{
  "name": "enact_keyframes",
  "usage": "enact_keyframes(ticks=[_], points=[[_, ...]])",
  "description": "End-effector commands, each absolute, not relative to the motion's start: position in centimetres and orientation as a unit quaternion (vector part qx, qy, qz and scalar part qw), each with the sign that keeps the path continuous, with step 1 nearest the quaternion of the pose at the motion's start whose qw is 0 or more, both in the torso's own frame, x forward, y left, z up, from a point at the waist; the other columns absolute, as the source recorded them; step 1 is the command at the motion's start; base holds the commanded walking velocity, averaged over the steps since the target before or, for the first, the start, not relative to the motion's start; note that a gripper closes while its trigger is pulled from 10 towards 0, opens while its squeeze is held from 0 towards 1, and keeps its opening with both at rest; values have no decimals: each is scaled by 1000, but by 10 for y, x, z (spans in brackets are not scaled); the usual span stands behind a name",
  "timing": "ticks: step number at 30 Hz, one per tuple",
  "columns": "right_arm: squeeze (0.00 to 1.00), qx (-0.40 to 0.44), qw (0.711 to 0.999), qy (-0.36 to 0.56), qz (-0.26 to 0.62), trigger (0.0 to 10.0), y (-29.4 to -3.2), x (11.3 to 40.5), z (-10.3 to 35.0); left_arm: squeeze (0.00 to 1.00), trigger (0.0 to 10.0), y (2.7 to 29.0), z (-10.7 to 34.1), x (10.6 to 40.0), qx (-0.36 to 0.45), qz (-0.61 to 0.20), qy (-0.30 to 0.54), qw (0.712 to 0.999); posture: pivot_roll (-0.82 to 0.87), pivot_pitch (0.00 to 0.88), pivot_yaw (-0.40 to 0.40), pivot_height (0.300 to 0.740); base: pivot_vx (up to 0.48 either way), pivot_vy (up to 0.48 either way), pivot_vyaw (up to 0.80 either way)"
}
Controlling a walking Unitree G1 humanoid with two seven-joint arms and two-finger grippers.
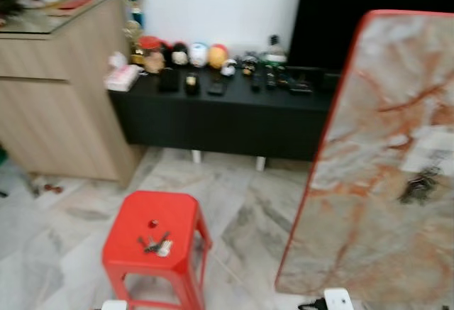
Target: Hang keys on a hook
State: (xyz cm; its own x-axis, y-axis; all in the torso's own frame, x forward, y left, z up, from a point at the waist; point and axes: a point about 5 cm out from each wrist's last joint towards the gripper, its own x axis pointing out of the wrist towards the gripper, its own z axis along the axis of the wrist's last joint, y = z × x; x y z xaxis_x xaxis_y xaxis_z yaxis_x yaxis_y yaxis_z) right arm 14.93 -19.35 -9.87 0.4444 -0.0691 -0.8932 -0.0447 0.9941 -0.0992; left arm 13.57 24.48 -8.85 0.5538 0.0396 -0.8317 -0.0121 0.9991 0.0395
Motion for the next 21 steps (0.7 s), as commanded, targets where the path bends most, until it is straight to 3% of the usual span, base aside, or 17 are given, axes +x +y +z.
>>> enact_keyframes(ticks=[1, 21], points=[[0, -53, 848, 528, -7, 10000, -193, 150, -99, 0, 10000, 246, -88, 137, 16, 18, 473, 881, 81, 0, -21, 740, 0, 382, 0], [0, -52, 853, 519, -12, 10000, -193, 160, -95, 0, 10000, 246, -86, 143, 11, 25, 465, 885, 97, 0, -31, 740, 0, 375, 0]])
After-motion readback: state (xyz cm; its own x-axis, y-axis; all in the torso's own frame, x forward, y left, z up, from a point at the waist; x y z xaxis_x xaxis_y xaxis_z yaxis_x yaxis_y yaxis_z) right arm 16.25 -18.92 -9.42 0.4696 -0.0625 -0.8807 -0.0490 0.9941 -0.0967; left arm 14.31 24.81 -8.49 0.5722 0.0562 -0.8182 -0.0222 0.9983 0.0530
